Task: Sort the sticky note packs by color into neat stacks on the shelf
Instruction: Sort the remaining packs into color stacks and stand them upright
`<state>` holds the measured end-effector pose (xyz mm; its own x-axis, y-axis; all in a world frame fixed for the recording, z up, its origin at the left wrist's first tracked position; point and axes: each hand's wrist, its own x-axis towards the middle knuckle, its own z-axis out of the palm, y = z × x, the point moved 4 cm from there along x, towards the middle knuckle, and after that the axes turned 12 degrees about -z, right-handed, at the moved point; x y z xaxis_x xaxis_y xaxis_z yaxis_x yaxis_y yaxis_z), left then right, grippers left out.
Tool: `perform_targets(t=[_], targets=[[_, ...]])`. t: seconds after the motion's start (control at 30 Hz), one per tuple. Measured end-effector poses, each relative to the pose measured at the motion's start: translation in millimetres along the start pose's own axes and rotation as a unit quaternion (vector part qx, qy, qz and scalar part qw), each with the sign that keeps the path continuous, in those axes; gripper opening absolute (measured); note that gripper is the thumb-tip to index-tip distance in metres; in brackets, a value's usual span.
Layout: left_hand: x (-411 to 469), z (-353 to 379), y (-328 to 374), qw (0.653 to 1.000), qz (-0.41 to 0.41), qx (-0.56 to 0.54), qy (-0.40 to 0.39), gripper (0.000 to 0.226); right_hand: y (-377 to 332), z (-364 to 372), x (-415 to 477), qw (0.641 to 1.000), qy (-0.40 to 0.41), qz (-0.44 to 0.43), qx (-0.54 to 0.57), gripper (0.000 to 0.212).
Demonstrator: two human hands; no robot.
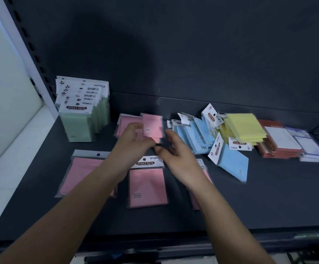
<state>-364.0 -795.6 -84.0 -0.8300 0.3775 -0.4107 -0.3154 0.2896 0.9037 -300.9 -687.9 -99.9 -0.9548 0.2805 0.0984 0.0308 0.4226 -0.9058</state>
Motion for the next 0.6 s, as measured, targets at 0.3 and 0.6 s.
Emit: perform_targets(t=[0.3, 0.6], targets=[[14, 0, -11, 0.999, -0.027, 0.022, 0.008, 0.042, 16, 15, 24, 0.993, 0.069, 0.050, 0.084, 0.043], [7, -2, -18, 0.984, -0.008, -0.159, 0.078, 0.021, 0, -2, -10, 0.948, 0.256, 0.022, 0.188, 0.018]])
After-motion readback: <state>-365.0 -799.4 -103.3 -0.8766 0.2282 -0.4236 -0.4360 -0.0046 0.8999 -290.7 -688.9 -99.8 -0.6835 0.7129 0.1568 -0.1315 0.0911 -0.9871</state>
